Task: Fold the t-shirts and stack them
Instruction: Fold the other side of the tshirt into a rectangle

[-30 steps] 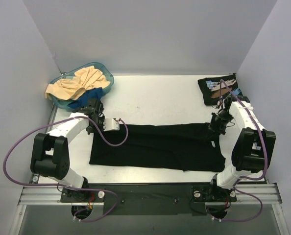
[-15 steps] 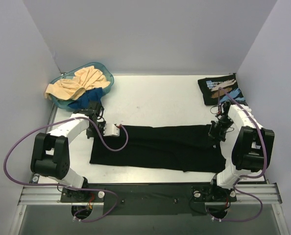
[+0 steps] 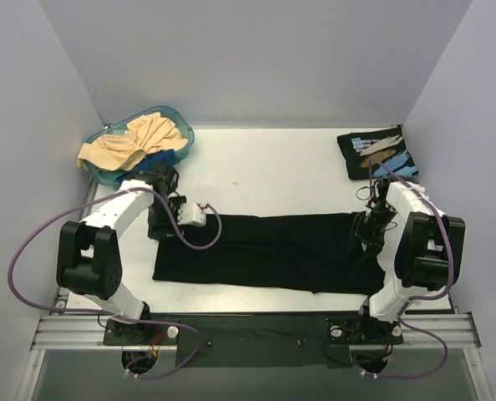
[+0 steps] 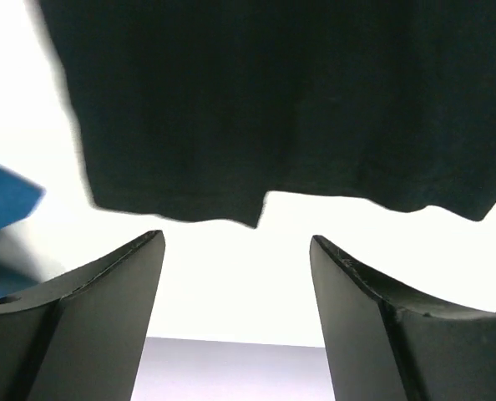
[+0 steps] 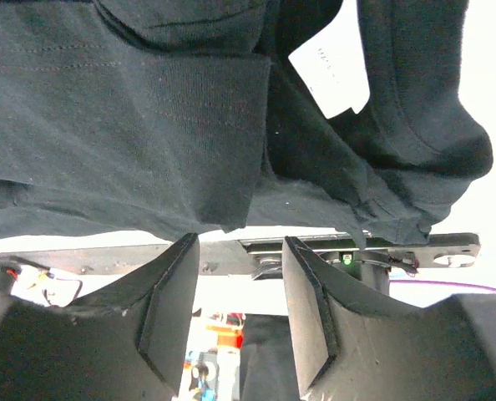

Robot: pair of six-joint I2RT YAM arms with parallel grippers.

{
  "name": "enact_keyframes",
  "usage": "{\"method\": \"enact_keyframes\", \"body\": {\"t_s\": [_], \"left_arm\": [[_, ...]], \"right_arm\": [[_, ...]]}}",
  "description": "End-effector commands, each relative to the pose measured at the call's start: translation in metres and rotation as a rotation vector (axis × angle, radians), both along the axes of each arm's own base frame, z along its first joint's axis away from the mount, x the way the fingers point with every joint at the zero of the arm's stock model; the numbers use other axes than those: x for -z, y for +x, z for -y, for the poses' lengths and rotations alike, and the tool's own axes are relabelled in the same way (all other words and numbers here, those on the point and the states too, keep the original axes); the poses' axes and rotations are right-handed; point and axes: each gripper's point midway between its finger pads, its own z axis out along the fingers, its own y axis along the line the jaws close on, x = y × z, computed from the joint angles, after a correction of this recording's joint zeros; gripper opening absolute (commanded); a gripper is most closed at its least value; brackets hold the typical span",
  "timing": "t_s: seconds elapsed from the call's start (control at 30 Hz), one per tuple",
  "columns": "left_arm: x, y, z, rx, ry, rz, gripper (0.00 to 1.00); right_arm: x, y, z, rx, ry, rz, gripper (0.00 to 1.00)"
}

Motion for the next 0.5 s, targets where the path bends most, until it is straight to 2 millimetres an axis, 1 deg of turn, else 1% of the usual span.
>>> {"method": "enact_keyframes", "body": {"t_s": [0.0,0.03,0.07,0.1,0.13,0.17,0.2,0.23,0.27,0.3,0.33,0.37,0.4,0.43,0.47], "left_arm": [[-0.073,0.022,0.054,-0.044,-0.245,0.031,0.81],[-0.091,0.033,0.072,-0.077,-0.299,0.057,0.81],[-0.098,0.037,0.093,-0.097,-0.378,0.04,0.8],[-0.117,0.043,0.119,-0.125,-0.441,0.059,0.79],[-0.125,0.047,0.144,-0.142,-0.526,0.054,0.75],[-0.131,0.043,0.176,-0.231,-0.587,0.01,0.72],[-0.135,0.056,0.202,-0.239,-0.67,0.03,0.63],[-0.138,0.046,0.234,-0.292,-0.723,-0.023,0.6],[-0.136,0.055,0.255,-0.296,-0.767,-0.013,0.55],[-0.136,0.044,0.282,-0.321,-0.8,-0.058,0.54],[-0.131,0.049,0.302,-0.326,-0.831,-0.064,0.53],[-0.138,0.044,0.327,-0.334,-0.871,-0.082,0.52],[-0.128,0.037,0.347,-0.366,-0.874,-0.134,0.52],[-0.133,0.043,0.362,-0.375,-0.916,-0.118,0.52],[-0.122,0.037,0.377,-0.414,-0.912,-0.16,0.5]], "right_arm": [[-0.029,0.008,0.016,0.01,-0.098,0.103,0.4],[-0.034,0.013,0.018,0.015,-0.11,0.138,0.38],[-0.035,0.02,0.021,0.026,-0.125,0.164,0.36],[-0.035,0.024,0.021,0.038,-0.13,0.177,0.34],[-0.034,0.031,0.022,0.048,-0.131,0.202,0.33],[-0.031,0.036,0.022,0.064,-0.129,0.213,0.33],[-0.026,0.044,0.024,0.079,-0.129,0.229,0.34],[-0.023,0.046,0.025,0.098,-0.127,0.226,0.35],[-0.016,0.049,0.026,0.121,-0.107,0.219,0.36],[-0.014,0.052,0.027,0.13,-0.101,0.221,0.37],[-0.008,0.054,0.03,0.137,-0.097,0.209,0.37],[-0.005,0.055,0.031,0.136,-0.096,0.204,0.37],[0.002,0.056,0.032,0.136,-0.094,0.194,0.37],[0.004,0.062,0.033,0.141,-0.082,0.213,0.36],[0.008,0.062,0.032,0.142,-0.071,0.213,0.33]]}}
